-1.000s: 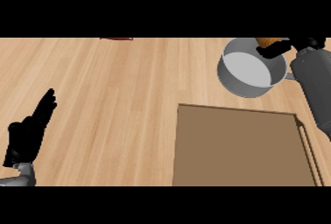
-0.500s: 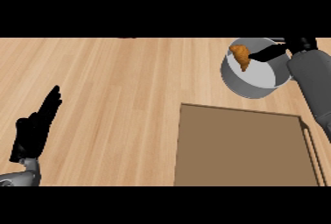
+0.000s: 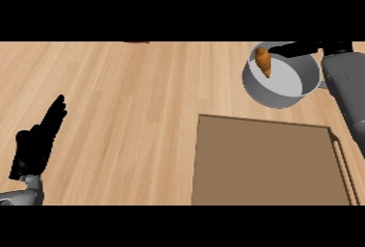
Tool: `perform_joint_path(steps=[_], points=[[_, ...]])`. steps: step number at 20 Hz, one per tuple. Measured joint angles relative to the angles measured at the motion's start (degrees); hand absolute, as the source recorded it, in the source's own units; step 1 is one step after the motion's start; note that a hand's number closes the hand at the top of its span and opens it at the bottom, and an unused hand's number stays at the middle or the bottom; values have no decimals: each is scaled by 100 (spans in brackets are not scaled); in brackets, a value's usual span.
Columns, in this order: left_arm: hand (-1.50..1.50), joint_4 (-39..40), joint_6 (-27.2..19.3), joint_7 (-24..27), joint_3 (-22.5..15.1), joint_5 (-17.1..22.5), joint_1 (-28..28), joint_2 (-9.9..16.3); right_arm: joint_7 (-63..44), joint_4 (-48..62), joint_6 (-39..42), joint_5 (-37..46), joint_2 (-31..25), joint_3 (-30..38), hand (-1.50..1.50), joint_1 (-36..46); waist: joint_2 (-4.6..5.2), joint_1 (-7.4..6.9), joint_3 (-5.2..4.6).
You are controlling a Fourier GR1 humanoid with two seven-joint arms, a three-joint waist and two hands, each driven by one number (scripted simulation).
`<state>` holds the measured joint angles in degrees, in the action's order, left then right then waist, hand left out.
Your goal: Pick the croissant from the tray and place it in the pot
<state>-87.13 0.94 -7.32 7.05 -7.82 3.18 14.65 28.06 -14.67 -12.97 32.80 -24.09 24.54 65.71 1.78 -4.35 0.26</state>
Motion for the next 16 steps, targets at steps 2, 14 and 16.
perform_joint_path(steps=[2,14,16], points=[[0,-34,-40,-23,-14,-31,-18,-29,191,2,155,-298,-48,274,-150,15,-15,35,-2],[0,8,14,-21,179,30,-139,45,558,323,1961,-1145,-857,936,-150,-305,-79,199,-14],[0,-79,-21,-64,167,6,-175,11,736,322,2191,-1244,-978,999,-150,-529,-89,222,-13]])
